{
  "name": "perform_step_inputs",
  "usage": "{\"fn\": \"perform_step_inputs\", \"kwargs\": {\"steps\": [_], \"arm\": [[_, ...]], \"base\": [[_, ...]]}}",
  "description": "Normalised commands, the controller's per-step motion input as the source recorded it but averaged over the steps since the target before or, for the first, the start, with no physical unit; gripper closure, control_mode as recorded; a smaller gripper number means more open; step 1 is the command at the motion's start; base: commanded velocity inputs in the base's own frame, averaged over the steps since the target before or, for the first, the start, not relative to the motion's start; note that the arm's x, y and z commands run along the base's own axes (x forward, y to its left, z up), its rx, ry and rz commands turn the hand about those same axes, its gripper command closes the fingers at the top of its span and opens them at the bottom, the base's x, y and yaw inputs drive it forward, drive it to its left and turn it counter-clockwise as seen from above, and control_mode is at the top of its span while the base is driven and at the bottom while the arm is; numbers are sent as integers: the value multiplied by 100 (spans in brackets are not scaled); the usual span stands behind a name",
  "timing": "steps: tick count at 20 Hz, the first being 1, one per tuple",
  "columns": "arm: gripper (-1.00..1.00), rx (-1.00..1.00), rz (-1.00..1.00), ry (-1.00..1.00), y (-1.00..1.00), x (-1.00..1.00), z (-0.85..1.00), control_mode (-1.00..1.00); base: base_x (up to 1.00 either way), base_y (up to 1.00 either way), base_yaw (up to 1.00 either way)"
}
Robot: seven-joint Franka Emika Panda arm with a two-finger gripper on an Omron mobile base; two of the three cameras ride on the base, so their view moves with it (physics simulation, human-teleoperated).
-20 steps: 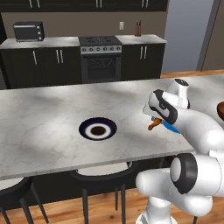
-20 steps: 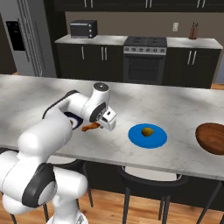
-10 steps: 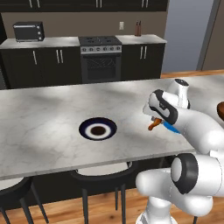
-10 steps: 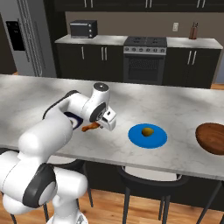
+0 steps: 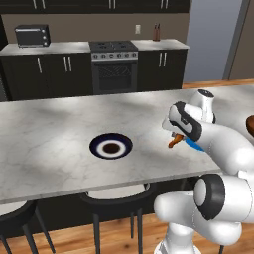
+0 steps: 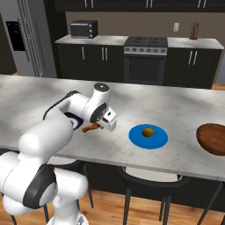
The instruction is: Pick the chicken drumstick and lemon from their plates and place them in the bowl. Then put the bowl in the fridge.
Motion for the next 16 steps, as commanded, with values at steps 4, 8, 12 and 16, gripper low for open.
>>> {"fn": "perform_step_inputs", "kwargs": {"steps": [4, 8, 12, 16], "arm": [[100, 0, 0, 0, 0, 0, 0, 100], [100, 0, 0, 0, 0, 0, 0, 100], [100, 0, 0, 0, 0, 0, 0, 100], [100, 0, 0, 0, 0, 0, 0, 100]], "base": [[-5, -8, -2], [9, -65, -1], [5, -77, 0], [7, -77, 0]]}}
